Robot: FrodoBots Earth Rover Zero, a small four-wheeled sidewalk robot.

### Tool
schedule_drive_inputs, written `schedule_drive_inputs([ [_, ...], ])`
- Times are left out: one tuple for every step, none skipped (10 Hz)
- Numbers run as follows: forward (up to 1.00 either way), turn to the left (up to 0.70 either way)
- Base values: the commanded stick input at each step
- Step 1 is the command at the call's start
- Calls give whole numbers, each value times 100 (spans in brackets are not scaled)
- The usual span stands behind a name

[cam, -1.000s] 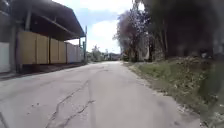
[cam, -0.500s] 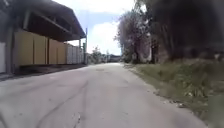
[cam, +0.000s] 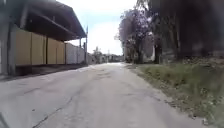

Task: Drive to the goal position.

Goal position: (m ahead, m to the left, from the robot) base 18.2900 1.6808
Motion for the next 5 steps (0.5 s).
schedule_drive_inputs([
  [85,0],
  [85,0],
  [85,0],
  [85,0],
  [85,0],
])
